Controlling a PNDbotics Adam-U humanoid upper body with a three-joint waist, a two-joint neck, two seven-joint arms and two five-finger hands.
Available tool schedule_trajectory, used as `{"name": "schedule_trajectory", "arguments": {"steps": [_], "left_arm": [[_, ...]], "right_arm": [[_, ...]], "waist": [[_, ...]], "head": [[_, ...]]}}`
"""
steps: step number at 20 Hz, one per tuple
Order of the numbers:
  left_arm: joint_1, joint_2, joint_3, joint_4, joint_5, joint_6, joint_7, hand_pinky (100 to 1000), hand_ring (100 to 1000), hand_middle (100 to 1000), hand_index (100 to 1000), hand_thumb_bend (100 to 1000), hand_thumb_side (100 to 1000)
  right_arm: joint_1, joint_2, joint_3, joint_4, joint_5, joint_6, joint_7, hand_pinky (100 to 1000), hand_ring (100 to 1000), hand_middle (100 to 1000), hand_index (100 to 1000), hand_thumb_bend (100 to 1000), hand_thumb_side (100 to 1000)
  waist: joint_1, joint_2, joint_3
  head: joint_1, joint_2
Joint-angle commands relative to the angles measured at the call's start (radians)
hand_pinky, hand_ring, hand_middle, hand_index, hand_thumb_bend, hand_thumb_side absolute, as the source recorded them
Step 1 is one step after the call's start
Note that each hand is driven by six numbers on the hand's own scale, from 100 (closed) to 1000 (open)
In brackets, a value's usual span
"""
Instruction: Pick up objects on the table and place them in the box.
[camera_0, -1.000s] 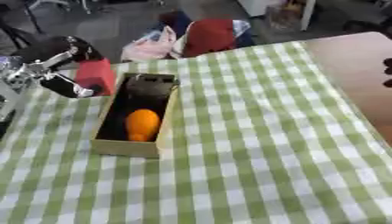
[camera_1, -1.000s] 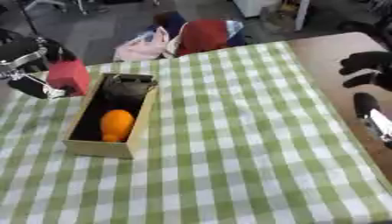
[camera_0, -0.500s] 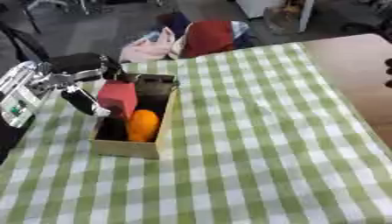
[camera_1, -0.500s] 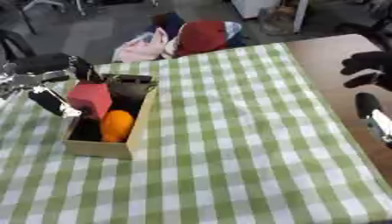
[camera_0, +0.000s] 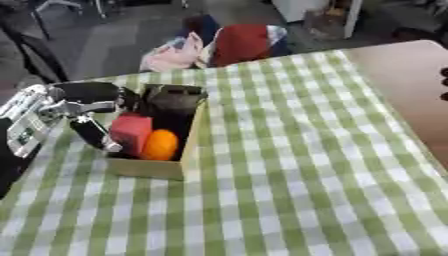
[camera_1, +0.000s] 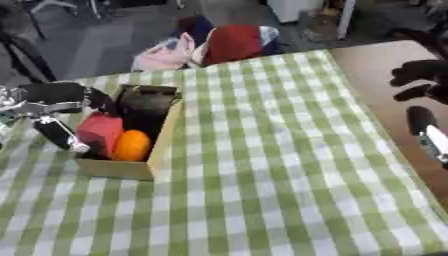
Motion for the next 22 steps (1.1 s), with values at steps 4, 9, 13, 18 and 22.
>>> {"name": "schedule_trajectory", "arguments": {"steps": [4,9,13,18,22], "left_arm": [[0.036,0.069,0.082,-0.121,0.106,0.038,0.007,800,821,845,879,855,974],[0.112,0.079,0.195,-0.276,0.269,0.126,0.130,738,725,739,817,517,990],[0.206,0.044,0.288,-0.424,0.457,0.254,0.299,686,636,633,744,257,865],[0.312,-0.039,0.363,-0.546,0.684,0.357,0.424,670,618,611,721,195,843],[0.372,-0.107,0.404,-0.584,0.737,0.403,0.449,667,616,610,728,169,871]], "right_arm": [[-0.003,-0.011,-0.018,-0.005,-0.002,-0.003,-0.001,720,886,712,875,100,325],[0.007,-0.009,-0.023,-0.004,0.000,-0.004,-0.006,720,886,712,874,100,333],[0.018,-0.003,-0.027,-0.004,0.000,-0.003,-0.012,719,886,712,871,100,337],[0.030,0.013,-0.031,-0.005,-0.005,0.003,-0.020,717,886,710,867,100,342],[0.043,0.028,-0.031,-0.008,-0.008,0.011,-0.021,715,891,706,865,100,359]], "waist": [[-0.012,-0.017,0.012],[-0.021,-0.015,0.038],[-0.030,-0.014,0.073],[-0.038,-0.015,0.118],[-0.038,-0.013,0.144]], "head": [[-0.007,0.005],[-0.016,0.008],[-0.023,0.013],[-0.035,0.023],[-0.045,0.027]]}}
